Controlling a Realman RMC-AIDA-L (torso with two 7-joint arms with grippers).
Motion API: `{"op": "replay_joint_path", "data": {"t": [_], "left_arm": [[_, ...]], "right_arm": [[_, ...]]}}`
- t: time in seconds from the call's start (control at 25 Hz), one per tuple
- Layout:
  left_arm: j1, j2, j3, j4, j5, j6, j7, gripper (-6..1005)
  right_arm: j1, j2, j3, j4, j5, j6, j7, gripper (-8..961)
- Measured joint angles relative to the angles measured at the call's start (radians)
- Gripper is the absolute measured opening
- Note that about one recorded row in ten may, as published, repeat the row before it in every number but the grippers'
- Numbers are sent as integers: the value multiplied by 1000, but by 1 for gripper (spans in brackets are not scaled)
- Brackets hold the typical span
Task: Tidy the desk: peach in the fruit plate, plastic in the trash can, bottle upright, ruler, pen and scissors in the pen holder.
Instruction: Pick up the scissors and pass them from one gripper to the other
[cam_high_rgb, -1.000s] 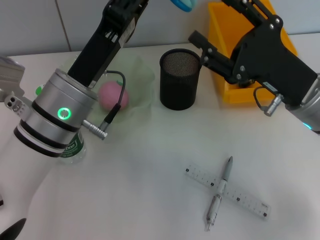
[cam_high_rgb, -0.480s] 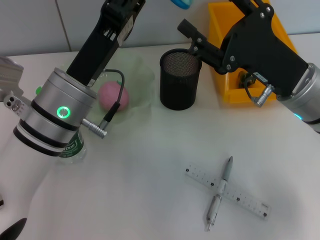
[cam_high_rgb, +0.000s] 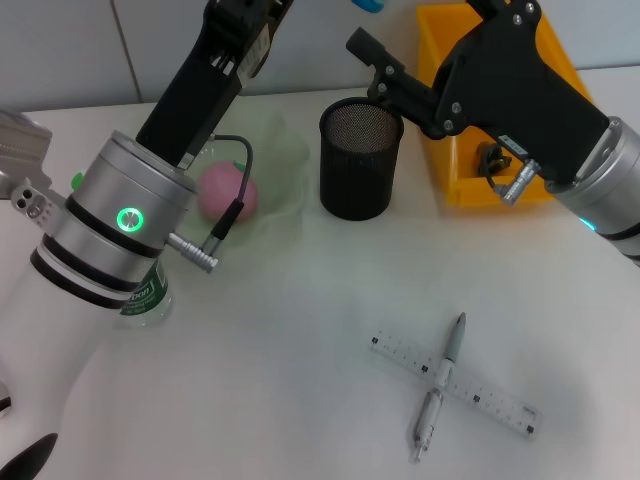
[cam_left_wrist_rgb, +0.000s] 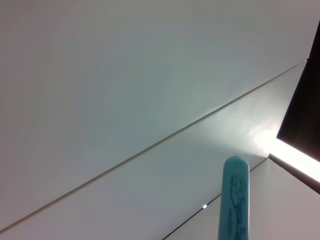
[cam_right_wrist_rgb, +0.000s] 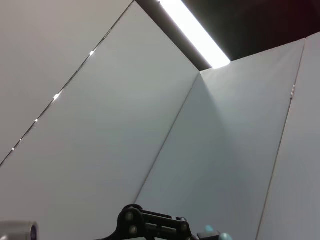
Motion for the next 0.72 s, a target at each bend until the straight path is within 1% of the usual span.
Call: {"op": "replay_joint_path", "data": {"t": [0.16, 0.44, 0.68, 0.72], "left_arm": [[2, 0, 9, 4, -2, 0, -3, 366], [6, 0, 14, 12, -2, 0, -1, 370], [7, 0, 18, 13, -2, 0, -1, 373], [7, 0, 18, 13, -2, 0, -1, 373]], "right_arm": [[12, 1, 1, 20, 0, 4, -39, 752], [21, 1, 1, 21, 0, 5, -41, 752], [25, 3, 2, 22, 0, 5, -41, 646], [25, 3, 2, 22, 0, 5, -41, 596]]}}
